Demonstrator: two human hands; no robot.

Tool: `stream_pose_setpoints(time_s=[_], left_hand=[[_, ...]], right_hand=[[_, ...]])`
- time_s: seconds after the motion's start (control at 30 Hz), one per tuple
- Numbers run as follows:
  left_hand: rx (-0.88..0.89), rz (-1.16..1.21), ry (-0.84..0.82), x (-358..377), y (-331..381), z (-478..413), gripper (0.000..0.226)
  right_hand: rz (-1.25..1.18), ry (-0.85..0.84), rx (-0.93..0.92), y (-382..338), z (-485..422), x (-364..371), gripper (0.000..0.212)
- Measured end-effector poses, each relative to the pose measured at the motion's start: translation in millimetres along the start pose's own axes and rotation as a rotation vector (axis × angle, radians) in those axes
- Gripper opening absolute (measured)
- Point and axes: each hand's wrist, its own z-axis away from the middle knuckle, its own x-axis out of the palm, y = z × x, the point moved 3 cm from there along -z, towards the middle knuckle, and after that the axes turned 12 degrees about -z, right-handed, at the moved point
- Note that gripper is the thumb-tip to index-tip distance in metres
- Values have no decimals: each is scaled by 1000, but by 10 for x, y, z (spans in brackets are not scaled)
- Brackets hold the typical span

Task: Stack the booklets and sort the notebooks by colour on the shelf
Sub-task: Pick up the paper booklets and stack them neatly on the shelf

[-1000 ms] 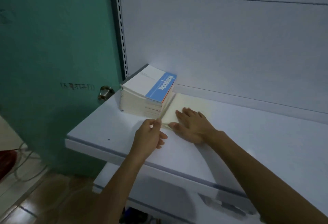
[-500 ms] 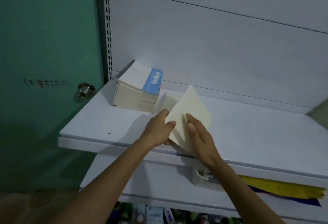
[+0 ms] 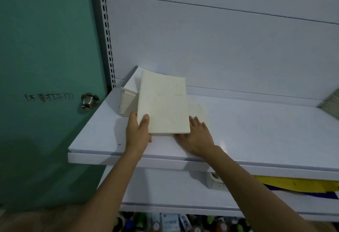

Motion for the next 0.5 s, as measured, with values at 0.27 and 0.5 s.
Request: stream_pose_setpoints(time_s=[0.27, 0.5], left_hand=[[2, -6, -38, 5, 2, -24, 10], [-3, -54, -144, 28, -28, 2, 12]], right_hand=[[201, 26, -48, 272, 831, -132, 115], [38, 482, -62, 332, 913, -353, 52]])
